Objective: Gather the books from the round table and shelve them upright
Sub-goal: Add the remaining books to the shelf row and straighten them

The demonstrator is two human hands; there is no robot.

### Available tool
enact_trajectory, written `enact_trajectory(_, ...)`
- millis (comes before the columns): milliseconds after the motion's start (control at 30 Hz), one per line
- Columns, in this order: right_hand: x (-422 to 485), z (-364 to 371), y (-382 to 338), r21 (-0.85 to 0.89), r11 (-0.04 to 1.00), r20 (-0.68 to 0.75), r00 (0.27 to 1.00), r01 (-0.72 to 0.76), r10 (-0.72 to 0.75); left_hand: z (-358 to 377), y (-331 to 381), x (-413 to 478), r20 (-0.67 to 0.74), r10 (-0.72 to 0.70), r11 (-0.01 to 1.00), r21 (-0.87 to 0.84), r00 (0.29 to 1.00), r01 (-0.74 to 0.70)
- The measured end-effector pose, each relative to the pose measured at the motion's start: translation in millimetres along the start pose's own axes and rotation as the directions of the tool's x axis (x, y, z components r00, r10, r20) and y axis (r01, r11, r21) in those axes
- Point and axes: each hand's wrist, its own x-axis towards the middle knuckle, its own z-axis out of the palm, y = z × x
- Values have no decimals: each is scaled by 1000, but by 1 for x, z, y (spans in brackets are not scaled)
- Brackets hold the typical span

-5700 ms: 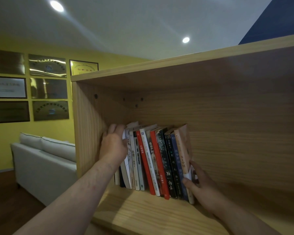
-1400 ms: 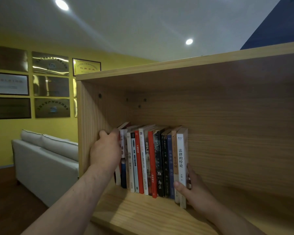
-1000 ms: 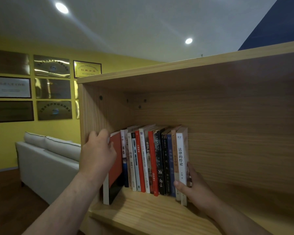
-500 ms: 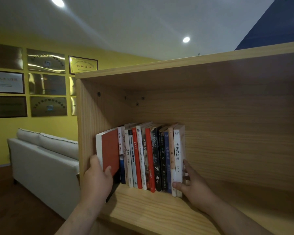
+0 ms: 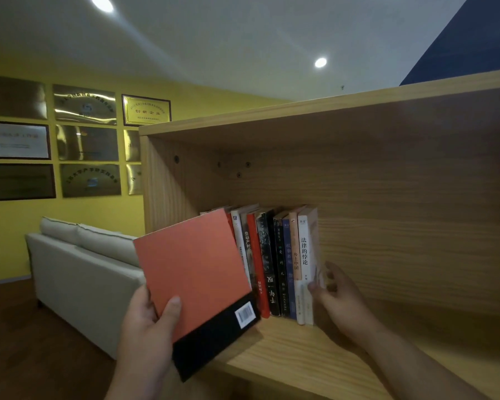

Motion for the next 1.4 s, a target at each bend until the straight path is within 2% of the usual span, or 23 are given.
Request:
enact_trajectory(67,-11,-6,-14,-13,997,-160,984,74,-76,5,-5,-4,109,-54,984,-163,993,72)
enact_trajectory(100,-21,-9,-23,-11,992,-169,978,125,-125,11,-8,-6,168,-75,971,-213,983,111)
enact_trajectory(167,-45,-15,-43,151,976,-39,988,156,-152,27,-8,-12,268,-100,947,-268,958,174)
enact_trajectory(233,-68,-22,-58,423,906,196,977,-5,-86,48,-8,-21,379,-168,929,-247,910,274)
enact_trajectory(267,-78,-26,-61,491,867,280,958,-88,-62,59,-8,-25,434,-210,919,-217,876,328)
enact_trajectory(333,-91,-38,-59,488,862,313,949,-135,-28,78,-6,-32,534,-257,923,-112,806,369)
enact_trajectory(400,-99,-54,-57,486,861,232,972,-150,38,93,-2,-34,573,-245,965,63,782,256)
enact_trajectory(433,-99,-63,-54,495,857,151,986,-140,74,97,-2,-31,576,-215,974,189,789,127)
enact_trajectory(467,-97,-72,-51,479,868,55,992,-126,114,98,-6,-24,562,-171,940,338,809,-36)
enact_trajectory(533,-89,-87,-44,387,917,-138,978,-93,157,89,-19,-7,537,-51,716,607,842,-344)
enact_trajectory(567,-86,-93,-42,295,953,-213,967,-72,139,83,-24,0,532,-14,623,667,846,-409)
enact_trajectory(600,-82,-95,-40,193,980,-274,956,-55,108,79,-30,5,522,-11,590,692,853,-416)
enact_trajectory(700,-68,-81,-34,6,998,-379,924,-64,62,77,-35,8,472,-67,628,705,879,-331)
enact_trajectory(833,-42,-38,-24,-53,997,-375,926,-50,26,76,-43,13,497,-57,616,700,866,-362)
enact_trajectory(967,-22,0,-23,-55,997,-221,975,-51,38,74,-47,15,519,-50,644,670,853,-370)
enact_trajectory(1033,-17,8,-22,-86,996,-126,992,5,-16,74,-48,16,523,-60,644,671,850,-368)
enact_trajectory(1100,-16,7,-19,-40,998,-21,998,55,-56,73,-48,18,518,-84,656,672,851,-344)
enact_trajectory(1200,-18,-6,-4,34,999,159,987,-16,11,72,-45,22,444,-75,761,604,893,-237)
enact_trajectory(1267,-17,-11,7,42,994,239,967,-99,86,71,-45,31,334,-121,832,548,935,-88)
enact_trajectory(1333,-15,-10,8,23,994,238,966,-107,98,67,-49,45,241,-222,871,485,945,81)
enact_trajectory(1400,-12,-7,6,1,998,214,974,-71,69,67,-58,60,196,-234,884,450,952,125)
